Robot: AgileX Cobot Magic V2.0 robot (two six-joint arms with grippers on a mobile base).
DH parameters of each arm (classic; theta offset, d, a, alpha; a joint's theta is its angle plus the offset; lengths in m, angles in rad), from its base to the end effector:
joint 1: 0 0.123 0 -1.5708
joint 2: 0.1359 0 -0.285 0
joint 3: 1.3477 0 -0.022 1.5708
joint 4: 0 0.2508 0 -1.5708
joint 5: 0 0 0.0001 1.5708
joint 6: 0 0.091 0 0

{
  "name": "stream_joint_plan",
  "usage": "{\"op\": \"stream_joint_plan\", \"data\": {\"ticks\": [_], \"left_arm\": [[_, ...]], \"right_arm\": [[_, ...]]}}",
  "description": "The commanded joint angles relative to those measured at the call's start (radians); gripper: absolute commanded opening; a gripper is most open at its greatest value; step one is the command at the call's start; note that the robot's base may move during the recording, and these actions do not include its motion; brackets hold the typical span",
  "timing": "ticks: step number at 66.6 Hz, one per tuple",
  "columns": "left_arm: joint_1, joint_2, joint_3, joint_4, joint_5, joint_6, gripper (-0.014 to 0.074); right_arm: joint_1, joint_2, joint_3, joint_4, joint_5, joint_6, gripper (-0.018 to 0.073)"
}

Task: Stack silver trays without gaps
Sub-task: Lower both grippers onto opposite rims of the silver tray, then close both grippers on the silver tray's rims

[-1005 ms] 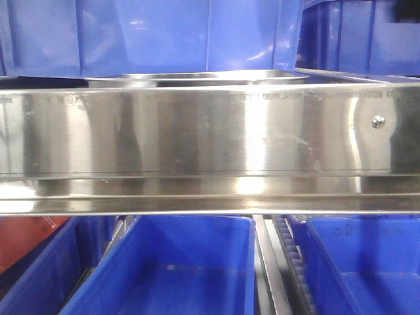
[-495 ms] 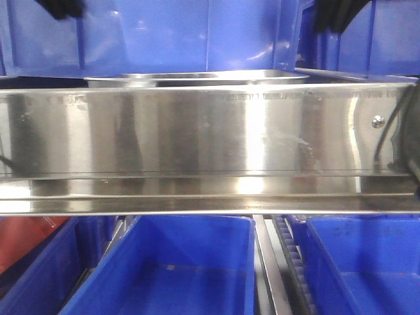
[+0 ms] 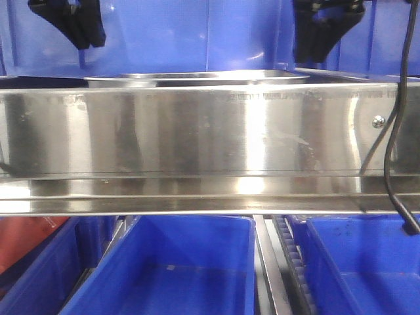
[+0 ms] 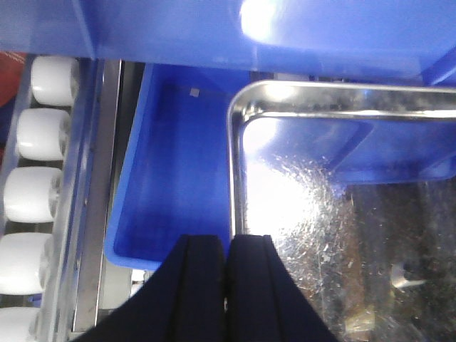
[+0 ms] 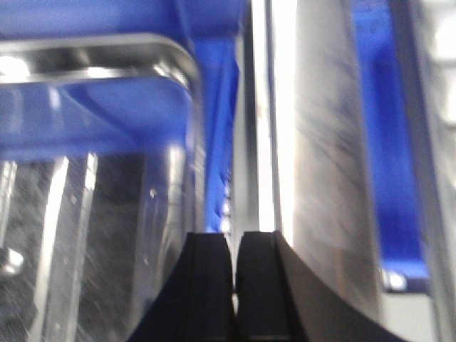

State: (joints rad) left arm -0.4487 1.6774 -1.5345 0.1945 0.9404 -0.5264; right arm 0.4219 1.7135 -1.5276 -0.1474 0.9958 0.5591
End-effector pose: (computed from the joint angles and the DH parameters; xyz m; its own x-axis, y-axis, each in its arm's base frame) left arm 0.3391 -0.1475 0.3326 -0.8294 -0.0385 -0.5573 0.0215 0.9947 -0.1007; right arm 0.3438 0.1420 0.3141 -0.8810 0.1054 -0.4612 0.0579 0.9915 0.1162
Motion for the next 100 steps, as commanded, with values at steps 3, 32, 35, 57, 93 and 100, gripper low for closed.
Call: {"op": "stream_joint_plan", "data": {"ticks": [3, 32, 35, 57, 93, 100], "left_arm": [[-0.020, 0.011, -0.006, -0.008, -0.007, -0.006, -0.0017], [-0.043, 0.016, -0.002, 0.018, -0.016, -0.008, 0.0169], [-0.043, 0.016, 0.000, 0.020, -0.017, -0.008, 0.0213], [-0.032, 0.053, 0.008, 0.022, -0.027, -0.025, 0.0254], [-0.014, 0.104, 0.008, 0.017, -0.016, -0.025, 0.0253], [-0.012, 0.113, 0.008, 0.017, -0.016, -0.025, 0.0253]], "right_arm": [[0.001, 0.003, -0.009, -0.015, -0.043, -0.010, -0.0015], [0.001, 0.025, -0.009, -0.015, -0.047, -0.012, 0.0139], [0.001, 0.025, -0.009, -0.015, -0.049, -0.012, 0.0160], [0.001, 0.031, -0.009, -0.015, -0.072, -0.012, 0.0162], [0.001, 0.081, -0.008, 0.028, -0.072, -0.012, 0.0162], [0.001, 0.083, -0.008, 0.028, -0.072, -0.012, 0.0162]]}}
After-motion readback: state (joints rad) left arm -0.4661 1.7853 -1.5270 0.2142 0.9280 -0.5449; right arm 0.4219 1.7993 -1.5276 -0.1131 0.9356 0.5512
